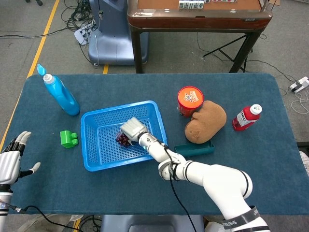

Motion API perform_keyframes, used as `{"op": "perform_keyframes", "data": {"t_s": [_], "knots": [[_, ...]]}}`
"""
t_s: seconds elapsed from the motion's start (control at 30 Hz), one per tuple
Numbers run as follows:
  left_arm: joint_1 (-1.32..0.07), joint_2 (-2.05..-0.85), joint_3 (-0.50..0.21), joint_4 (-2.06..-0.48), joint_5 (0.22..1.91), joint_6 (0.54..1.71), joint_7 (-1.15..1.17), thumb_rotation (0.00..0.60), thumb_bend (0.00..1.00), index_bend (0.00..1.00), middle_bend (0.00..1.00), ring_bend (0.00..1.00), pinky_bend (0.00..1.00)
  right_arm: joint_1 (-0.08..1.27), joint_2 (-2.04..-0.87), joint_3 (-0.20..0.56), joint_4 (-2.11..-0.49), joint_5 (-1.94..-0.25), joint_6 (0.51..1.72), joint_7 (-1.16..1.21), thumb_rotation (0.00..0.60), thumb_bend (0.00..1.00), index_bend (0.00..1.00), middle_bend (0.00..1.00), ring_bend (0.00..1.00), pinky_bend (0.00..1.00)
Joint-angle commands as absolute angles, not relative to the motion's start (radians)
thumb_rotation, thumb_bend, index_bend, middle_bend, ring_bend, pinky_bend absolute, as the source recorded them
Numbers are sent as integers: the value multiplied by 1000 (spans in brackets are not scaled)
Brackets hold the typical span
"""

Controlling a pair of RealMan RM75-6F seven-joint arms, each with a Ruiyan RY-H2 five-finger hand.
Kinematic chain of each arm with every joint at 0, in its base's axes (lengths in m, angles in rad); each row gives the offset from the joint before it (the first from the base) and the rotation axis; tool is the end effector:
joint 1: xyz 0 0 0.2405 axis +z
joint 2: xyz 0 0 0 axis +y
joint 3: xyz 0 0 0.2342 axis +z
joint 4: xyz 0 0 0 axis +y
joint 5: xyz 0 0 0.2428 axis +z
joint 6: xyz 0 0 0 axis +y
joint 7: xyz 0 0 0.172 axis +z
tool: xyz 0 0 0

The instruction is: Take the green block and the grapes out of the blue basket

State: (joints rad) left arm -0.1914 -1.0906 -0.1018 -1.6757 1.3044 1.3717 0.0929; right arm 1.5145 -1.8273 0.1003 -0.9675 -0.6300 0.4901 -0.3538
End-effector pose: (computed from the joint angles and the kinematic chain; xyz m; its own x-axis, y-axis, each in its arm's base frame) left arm -0.2997 0.2519 0.1234 0.4149 0.0360 0.9091 0.9064 0.0709 -0.4165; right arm 0.0523 -0.4274 -0.1617 0.6826 -0.3445 0.6445 -0.6712 -0.6444 0.3663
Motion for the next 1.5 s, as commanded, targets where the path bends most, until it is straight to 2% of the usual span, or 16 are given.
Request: {"op": "perform_keyframes", "data": {"t_s": [0.03, 0.27, 0.57, 0.67, 0.83, 0.9, 1.03, 1.17, 1.23, 1.37, 1.5], "knots": [[-193, -1090, -105, -1675, 1300, 1368, 93, 600, 243, 18, 61, 98, 224, 1481, -1768, 150, -1046, -692, 526, -303, 600, 570, 558, 497, 487, 757], [-197, -1090, -111, -1674, 1302, 1365, 92, 600, 242, 18, 61, 97, 224, 1366, -1578, 211, -1299, -850, 658, -206, 600, 567, 559, 497, 488, 758], [-199, -1087, -115, -1684, 1317, 1373, 91, 600, 242, 18, 61, 98, 224, 1155, -1291, 195, -1591, -1047, 816, -88, 600, 550, 558, 491, 488, 758], [-200, -1085, -115, -1695, 1328, 1378, 96, 600, 243, 18, 61, 98, 224, 1099, -1237, 174, -1617, -1088, 834, -52, 600, 541, 558, 488, 488, 757], [-196, -1081, -115, -1717, 1350, 1401, 107, 600, 242, 18, 61, 97, 222, 1037, -1224, 124, -1580, -1132, 814, -15, 600, 527, 549, 444, 482, 720], [-198, -1079, -116, -1724, 1353, 1402, 112, 600, 242, 18, 61, 97, 222, 1026, -1227, 114, -1561, -1145, 791, 8, 600, 489, 496, 402, 447, 674], [-199, -1077, -118, -1736, 1355, 1405, 123, 600, 243, 18, 61, 97, 221, 1013, -1233, 101, -1528, -1184, 746, 52, 600, 403, 289, 273, 284, 497], [-198, -1076, -118, -1744, 1353, 1407, 135, 600, 243, 18, 61, 97, 220, 994, -1217, 101, -1527, -1222, 738, 90, 600, 356, 99, 143, 141, 327], [-198, -1076, -117, -1746, 1353, 1407, 140, 600, 242, 17, 61, 97, 220, 980, -1205, 104, -1530, -1239, 750, 106, 600, 345, 47, 104, 103, 286], [-195, -1074, -117, -1747, 1355, 1413, 146, 600, 242, 16, 61, 97, 220, 920, -1152, 102, -1577, -1280, 830, 115, 600, 334, 26, 96, 89, 274], [-193, -1072, -115, -1742, 1361, 1420, 150, 600, 243, 18, 61, 97, 218, 818, -1075, 70, -1667, -1315, 968, 40, 600, 331, 54, 178, 136, 287]]}}
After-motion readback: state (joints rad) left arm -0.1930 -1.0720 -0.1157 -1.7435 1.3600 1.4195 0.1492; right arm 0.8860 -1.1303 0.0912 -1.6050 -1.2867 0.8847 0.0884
